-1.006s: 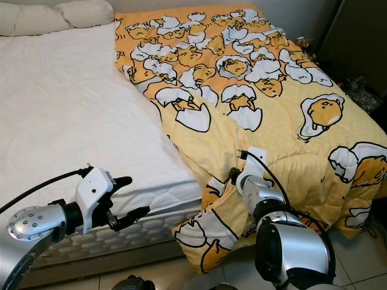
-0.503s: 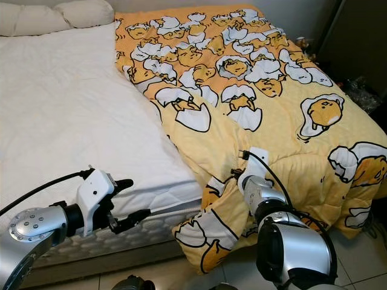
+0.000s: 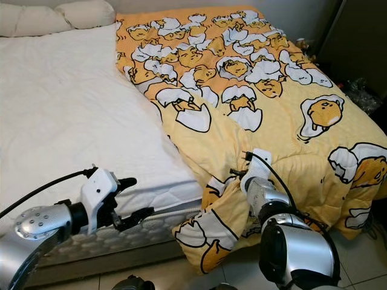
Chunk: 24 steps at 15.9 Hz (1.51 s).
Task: Clean up the room
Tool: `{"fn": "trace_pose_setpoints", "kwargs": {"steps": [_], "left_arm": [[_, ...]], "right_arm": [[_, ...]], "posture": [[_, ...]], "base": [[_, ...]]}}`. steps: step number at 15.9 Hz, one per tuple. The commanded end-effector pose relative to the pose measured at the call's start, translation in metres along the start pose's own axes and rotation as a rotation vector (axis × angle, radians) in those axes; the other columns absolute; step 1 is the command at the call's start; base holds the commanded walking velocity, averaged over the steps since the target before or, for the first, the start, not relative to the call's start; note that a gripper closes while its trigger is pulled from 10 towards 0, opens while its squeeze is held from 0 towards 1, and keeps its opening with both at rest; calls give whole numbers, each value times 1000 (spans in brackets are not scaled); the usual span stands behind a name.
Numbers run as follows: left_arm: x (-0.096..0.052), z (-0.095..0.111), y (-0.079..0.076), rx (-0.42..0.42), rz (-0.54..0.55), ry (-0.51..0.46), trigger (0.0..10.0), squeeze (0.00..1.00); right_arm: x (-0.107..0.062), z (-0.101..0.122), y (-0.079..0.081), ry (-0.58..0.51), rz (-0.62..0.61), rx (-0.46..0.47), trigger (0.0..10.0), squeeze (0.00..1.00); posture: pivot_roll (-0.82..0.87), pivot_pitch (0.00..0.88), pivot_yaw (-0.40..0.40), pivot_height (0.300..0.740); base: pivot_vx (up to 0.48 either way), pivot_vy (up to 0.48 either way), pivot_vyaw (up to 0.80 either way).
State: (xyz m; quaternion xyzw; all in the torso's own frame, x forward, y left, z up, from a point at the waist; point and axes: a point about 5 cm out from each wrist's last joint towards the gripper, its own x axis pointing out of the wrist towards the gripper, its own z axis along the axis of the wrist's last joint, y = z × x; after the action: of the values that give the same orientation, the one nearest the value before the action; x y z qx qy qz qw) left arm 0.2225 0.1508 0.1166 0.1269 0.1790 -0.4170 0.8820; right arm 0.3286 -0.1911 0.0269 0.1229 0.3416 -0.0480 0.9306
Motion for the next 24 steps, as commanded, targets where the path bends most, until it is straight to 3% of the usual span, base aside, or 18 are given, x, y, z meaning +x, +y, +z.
{"fn": "trace_pose_setpoints", "kwargs": {"steps": [1, 6, 8, 9, 11, 15, 17, 19, 22, 23, 24], "left_arm": [[3, 2, 3, 14, 10, -6, 10000, 0], [14, 5, 10, 17, 24, -32, 10000, 0], [15, 5, 11, 20, 24, -36, 10000, 0], [16, 5, 13, 24, 28, -39, 10000, 0], [15, 5, 15, 29, 35, -42, 10000, 0], [14, 6, 19, 35, 45, -43, 10000, 0], [12, 5, 18, 37, 45, -42, 10000, 0], [11, 4, 19, 39, 46, -40, 10000, 0], [12, 4, 20, 43, 44, -37, 10000, 0], [13, 5, 20, 46, 47, -39, 10000, 0], [14, 6, 22, 49, 53, -40, 10000, 0]], "right_arm": [[-1, 0, -3, -14, 38, 3, 0, 0], [-6, -10, 3, -19, 371, -147, 0, 0], [-8, -10, 7, -25, 448, -167, 0, 0], [-12, -12, 23, -15, 617, -216, 0, 0], [-20, -19, 46, 22, 829, -283, 0, 0], [-34, -22, 78, 57, 1080, -338, 0, 0], [-56, -26, 94, 133, 1306, -428, 0, 0], [-66, -31, 94, 175, 1355, -511, 0, 0], [-75, -28, 94, 176, 1382, -502, 0, 0], [-76, -29, 94, 158, 1349, -542, 0, 0], [-70, -28, 92, 106, 1232, -600, 10000, 0]], "posture": [[51, 0, 29, 740], [11, 0, 35, 740], [5, 0, 39, 740], [4, 0, 43, 740], [7, 0, 44, 740], [13, 0, 45, 740], [22, 0, 45, 740], [23, 0, 47, 740], [24, 0, 50, 740], [25, 0, 50, 740], [22, 0, 50, 740]], "base": [[0, 0, 0], [0, 0, 0], [0, 0, 0], [0, 0, 0], [0, 0, 0], [0, 0, 0], [0, 0, 0], [0, 0, 0], [0, 0, 0], [0, 0, 0], [0, 0, 0]]}}
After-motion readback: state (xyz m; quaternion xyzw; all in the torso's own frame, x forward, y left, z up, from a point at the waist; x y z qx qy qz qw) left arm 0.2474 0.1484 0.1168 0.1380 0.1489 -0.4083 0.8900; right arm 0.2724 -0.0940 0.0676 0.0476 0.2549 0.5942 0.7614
